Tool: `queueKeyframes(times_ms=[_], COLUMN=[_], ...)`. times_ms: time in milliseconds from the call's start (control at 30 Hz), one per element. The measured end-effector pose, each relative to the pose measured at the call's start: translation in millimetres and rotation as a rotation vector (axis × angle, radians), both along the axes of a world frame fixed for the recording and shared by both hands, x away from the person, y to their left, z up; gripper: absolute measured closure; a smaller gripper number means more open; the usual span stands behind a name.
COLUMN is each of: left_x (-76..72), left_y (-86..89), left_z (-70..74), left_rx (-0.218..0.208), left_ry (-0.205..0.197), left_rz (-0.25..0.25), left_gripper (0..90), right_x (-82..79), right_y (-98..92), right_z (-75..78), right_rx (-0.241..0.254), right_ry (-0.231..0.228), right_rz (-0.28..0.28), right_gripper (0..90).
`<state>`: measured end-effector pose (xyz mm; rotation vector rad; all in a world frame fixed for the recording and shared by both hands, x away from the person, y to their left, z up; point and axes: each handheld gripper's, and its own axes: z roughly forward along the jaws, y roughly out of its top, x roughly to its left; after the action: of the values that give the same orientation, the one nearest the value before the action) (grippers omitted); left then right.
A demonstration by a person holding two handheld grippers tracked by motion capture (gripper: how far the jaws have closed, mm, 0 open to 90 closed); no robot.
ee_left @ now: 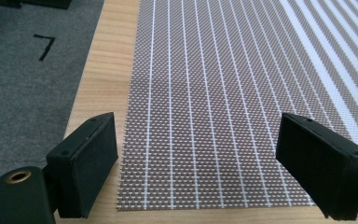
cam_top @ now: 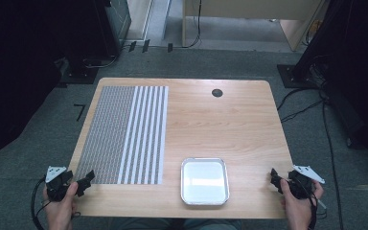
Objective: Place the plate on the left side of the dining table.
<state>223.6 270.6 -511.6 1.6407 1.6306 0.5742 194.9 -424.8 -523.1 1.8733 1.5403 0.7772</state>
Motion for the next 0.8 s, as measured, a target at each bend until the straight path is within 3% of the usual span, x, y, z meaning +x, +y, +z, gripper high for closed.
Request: queueKeyframes(times_ms=[133,367,500,633,800], left_x=[-1.8,-3.6,-5.7,-8.5,-9.3], left_y=[-3.3,-11.2,-16.3,-27.6,-42.9], left_z=[2.8,6.1,9.1,13.2,14.4], left_rx=[0.004,0.016,-0.001,0.036,0.05], left_ry=[-0.013,-0.025,-0.042,-0.06,-0.057], left_rz=[0.001,0.003,0.01,0.017,-0.003], left_gripper=[12.4,12.5,13.2,14.1,14.1], right_x=[-2.8,-6.0,-8.1,-9.1,-10.3], right_y=[-1.2,6.7,16.5,22.7,29.8], right_z=[5.1,13.6,20.1,23.3,26.7], right_rx=[0.022,0.017,0.018,0.017,0.026], right_ry=[-0.027,-0.058,-0.078,-0.089,-0.097], right_rz=[-0.013,0.001,0.023,0.035,0.045], right_gripper=[20.2,20.2,19.9,19.8,19.7])
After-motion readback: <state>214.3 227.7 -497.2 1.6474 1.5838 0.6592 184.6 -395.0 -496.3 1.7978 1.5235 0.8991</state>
